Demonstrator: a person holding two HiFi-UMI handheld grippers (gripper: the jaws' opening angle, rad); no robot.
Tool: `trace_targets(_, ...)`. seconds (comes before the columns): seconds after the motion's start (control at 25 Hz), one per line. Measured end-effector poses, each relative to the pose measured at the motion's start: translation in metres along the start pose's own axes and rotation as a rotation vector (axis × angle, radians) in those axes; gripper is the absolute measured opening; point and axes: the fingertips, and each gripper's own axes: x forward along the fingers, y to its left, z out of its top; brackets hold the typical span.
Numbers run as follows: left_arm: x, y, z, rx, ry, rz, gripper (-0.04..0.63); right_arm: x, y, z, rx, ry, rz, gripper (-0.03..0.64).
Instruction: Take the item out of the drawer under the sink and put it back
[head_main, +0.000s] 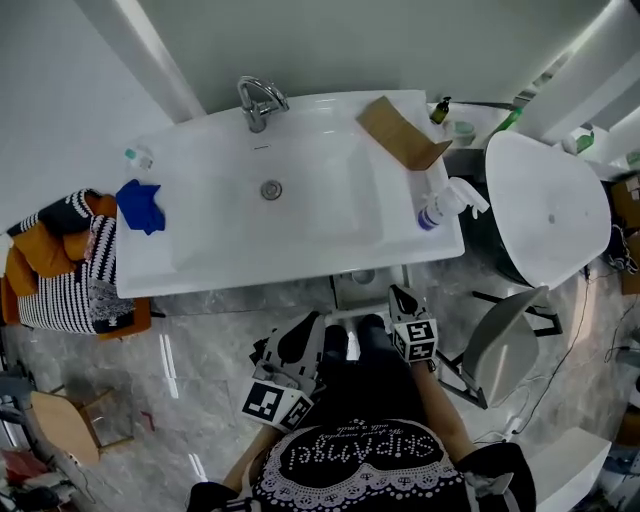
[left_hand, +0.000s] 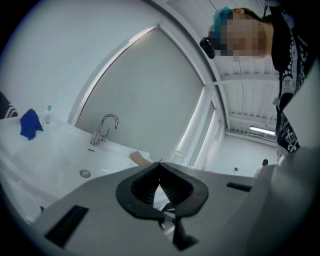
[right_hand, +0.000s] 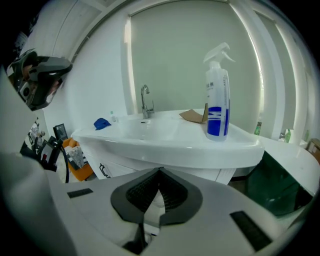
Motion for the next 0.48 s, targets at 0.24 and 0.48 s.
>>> trace_targets(0.24, 0.006, -0.004, 0.005, 0.021, 0.001, -0.057, 0.005, -0.001, 0.002, 0.027, -0.018, -0.043, -0.008, 0.018)
trace_targets(0.48, 0.011, -0.005, 0.009, 0.034, -0.003, -0.079, 0.005, -0.006, 0.002, 0.052, -0.025, -0.1, -0.009, 0.018)
